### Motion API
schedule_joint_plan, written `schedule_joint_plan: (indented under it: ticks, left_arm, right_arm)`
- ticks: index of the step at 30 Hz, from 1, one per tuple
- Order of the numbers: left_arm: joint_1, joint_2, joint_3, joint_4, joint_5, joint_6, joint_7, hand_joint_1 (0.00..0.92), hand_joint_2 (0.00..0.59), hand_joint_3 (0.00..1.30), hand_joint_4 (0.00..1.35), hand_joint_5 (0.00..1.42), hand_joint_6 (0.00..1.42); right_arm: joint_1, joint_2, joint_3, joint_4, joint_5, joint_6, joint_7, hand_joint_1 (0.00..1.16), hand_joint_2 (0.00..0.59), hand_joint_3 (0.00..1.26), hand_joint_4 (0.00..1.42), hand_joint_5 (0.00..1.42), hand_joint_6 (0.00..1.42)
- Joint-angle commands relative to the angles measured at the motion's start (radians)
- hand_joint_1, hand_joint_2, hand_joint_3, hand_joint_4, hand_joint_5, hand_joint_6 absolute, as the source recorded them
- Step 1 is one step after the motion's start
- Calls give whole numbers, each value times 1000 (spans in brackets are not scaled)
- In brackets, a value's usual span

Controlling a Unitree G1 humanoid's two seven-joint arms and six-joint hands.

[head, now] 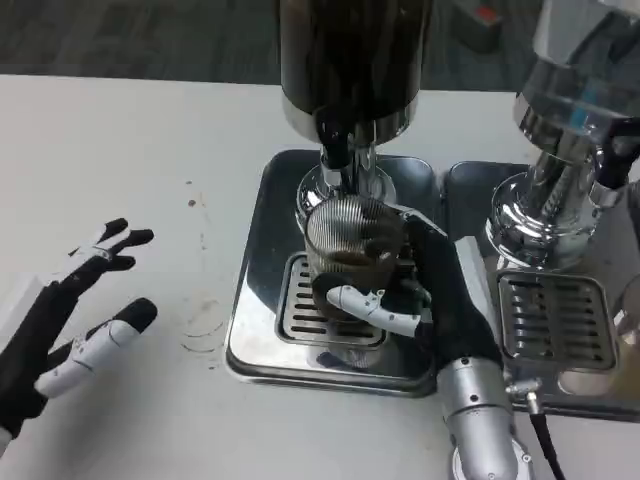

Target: Grasp the cup under the faucet to collect the drink, then remove the cup.

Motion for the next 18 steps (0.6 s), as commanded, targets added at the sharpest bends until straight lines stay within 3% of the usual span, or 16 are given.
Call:
schedule_joint_plan:
  ticks: [1, 18]
  left_arm:
    - [-6, 1, -7, 14, 1, 6, -2, 0, 131, 197, 36, 197, 0]
    - [-46, -9, -47, 48, 9, 1, -5, 0, 139, 197, 28, 197, 3]
  right_arm:
    - [9, 39, 2, -52, -10, -32, -30, 1065, 219, 501, 549, 513, 636]
    - [93, 17, 2, -148, -51, -12, -27, 1079, 230, 511, 554, 533, 675]
